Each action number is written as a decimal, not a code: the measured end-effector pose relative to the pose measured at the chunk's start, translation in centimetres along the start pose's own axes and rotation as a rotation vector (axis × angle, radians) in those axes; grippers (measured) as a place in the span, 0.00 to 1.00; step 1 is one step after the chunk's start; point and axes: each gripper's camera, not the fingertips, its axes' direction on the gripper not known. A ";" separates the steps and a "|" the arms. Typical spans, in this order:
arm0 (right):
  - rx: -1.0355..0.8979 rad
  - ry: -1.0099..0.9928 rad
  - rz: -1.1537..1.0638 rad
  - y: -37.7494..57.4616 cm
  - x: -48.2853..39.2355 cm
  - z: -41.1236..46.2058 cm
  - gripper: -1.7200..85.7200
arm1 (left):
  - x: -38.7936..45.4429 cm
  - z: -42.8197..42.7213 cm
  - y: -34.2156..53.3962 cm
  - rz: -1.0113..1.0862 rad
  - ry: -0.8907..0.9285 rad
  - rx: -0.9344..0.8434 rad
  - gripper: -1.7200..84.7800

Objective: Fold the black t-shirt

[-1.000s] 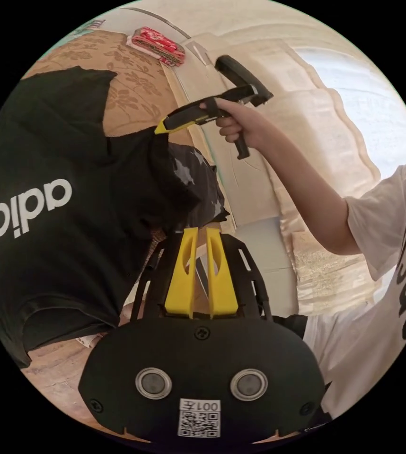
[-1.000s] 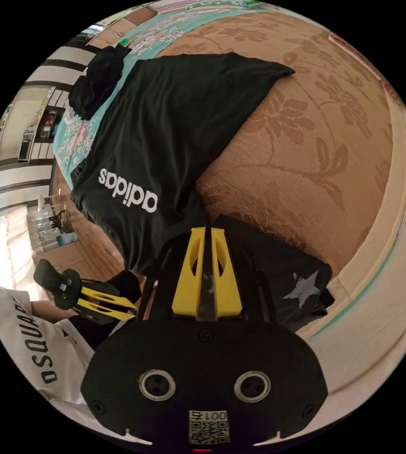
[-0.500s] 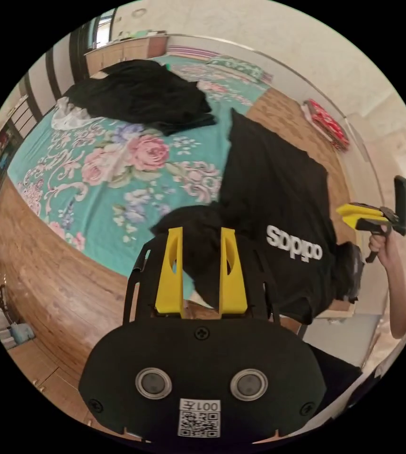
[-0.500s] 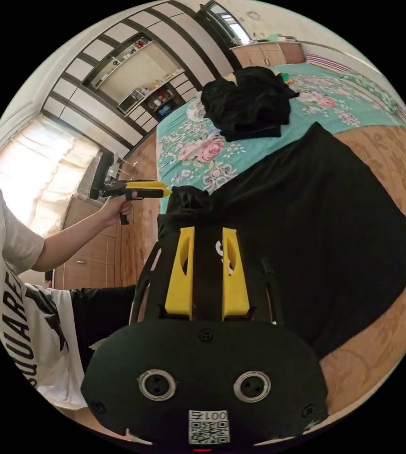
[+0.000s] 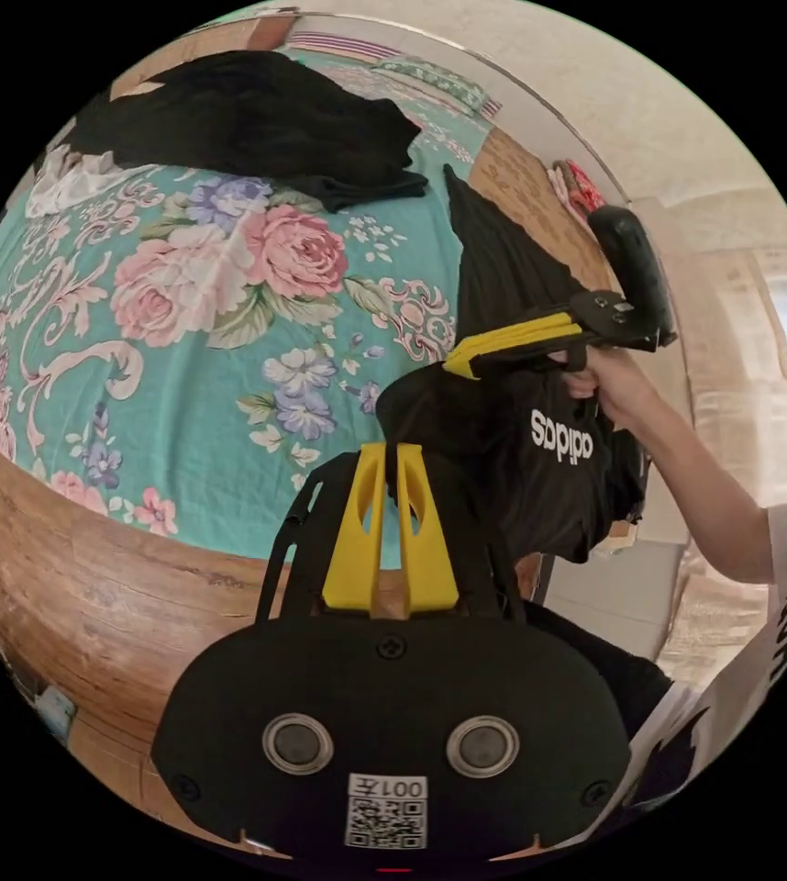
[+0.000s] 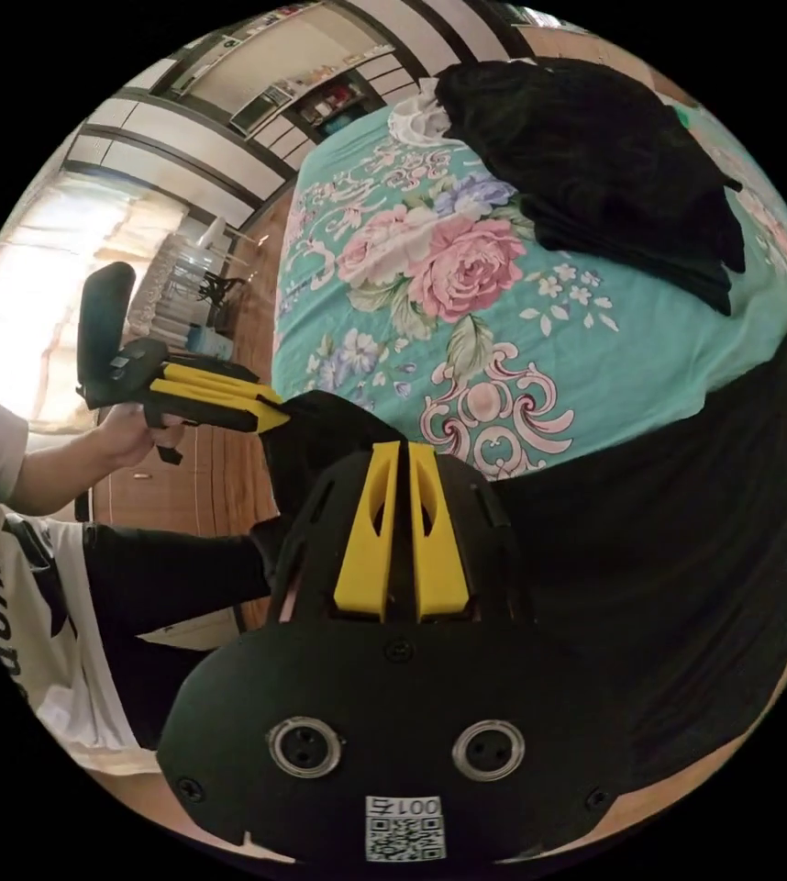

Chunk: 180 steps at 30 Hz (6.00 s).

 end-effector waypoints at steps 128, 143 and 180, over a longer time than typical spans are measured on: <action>0.742 0.159 1.437 75.0 -12.3 -7.6 0.07 | 33.0 -15.7 -20.8 -0.149 0.013 -0.156 0.03; 1.347 0.262 0.756 63.5 -11.1 -37.6 0.03 | 53.8 -27.3 -36.1 0.134 0.466 0.482 0.01; 0.138 0.915 0.745 46.2 -23.9 -16.0 0.03 | 63.3 15.9 -10.6 0.173 -0.646 -0.067 0.01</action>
